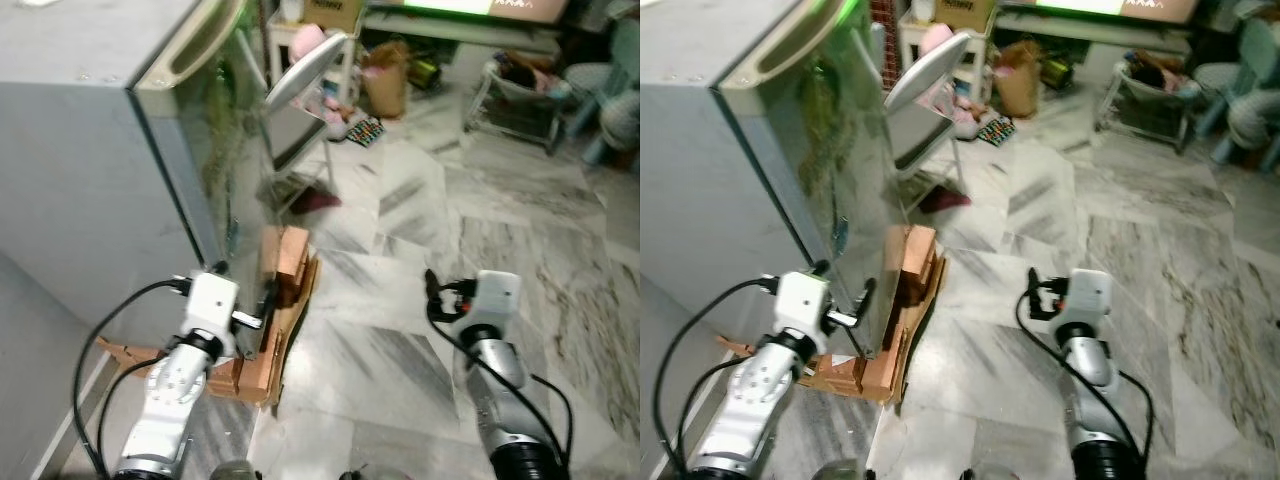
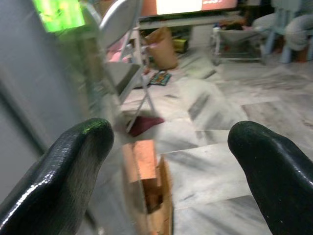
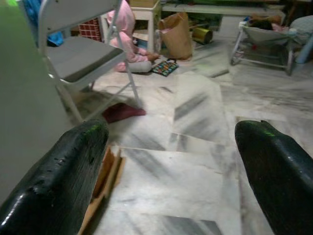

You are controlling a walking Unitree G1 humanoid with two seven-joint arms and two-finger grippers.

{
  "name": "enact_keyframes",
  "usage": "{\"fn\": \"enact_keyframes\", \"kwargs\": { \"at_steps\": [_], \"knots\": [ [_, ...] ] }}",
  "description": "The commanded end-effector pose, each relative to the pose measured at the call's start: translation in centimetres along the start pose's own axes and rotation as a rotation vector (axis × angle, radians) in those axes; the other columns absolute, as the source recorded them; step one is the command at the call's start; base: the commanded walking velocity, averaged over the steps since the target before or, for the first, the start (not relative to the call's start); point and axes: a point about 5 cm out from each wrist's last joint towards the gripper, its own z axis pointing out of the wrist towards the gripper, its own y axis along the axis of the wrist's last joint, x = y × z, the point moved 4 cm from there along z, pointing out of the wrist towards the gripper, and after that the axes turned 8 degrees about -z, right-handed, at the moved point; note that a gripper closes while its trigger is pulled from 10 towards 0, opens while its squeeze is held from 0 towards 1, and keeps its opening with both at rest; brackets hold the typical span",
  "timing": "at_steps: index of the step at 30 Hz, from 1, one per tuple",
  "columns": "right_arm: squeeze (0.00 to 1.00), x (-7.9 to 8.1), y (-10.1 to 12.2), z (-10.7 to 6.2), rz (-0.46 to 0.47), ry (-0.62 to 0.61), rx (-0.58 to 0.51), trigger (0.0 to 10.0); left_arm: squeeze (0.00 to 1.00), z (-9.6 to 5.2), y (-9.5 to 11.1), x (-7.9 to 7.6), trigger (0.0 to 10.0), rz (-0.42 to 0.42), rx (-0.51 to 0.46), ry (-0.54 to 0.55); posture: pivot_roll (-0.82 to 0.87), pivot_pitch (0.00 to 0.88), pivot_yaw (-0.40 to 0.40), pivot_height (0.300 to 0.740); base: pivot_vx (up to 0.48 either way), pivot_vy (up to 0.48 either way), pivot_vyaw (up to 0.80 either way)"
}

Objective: Restocking fridge

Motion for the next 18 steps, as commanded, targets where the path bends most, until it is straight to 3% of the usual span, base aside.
{"fn": "enact_keyframes", "kwargs": {
  "at_steps": [1, 4, 8, 18],
  "knots": [
    [0.0, 0.1, -0.4, -0.3, -0.004, 0.0, 0.011, 10.0, 0.0, -0.2, -0.2, 0.4, 10.0, 0.007, 0.006, 0.024, 0.09, 0.05, -0.043, 0.74, 0.0, 0.0, 0.0],
    [0.0, 0.0, -0.4, -0.4, -0.008, 0.0, 0.012, 10.0, 0.0, -0.1, 0.1, 1.4, 10.0, 0.023, -0.008, 0.085, 0.09, 0.053, -0.045, 0.74, 0.0, 0.0, 0.0],
    [0.0, 0.0, -0.4, -0.7, -0.009, 0.002, 0.013, 10.0, 0.0, 0.1, 0.3, 3.2, 10.0, -0.042, -0.019, 0.197, 0.08, 0.07, -0.051, 0.74, 0.0, 0.0, 0.0],
    [0.0, 0.0, 0.2, -1.2, -0.004, 0.015, 0.0, 10.0, 0.0, 2.0, 1.1, 3.8, 10.0, -0.052, -0.046, 0.214, 0.05, 0.095, -0.055, 0.74, 0.0, 0.0, 0.0]
  ]
}}
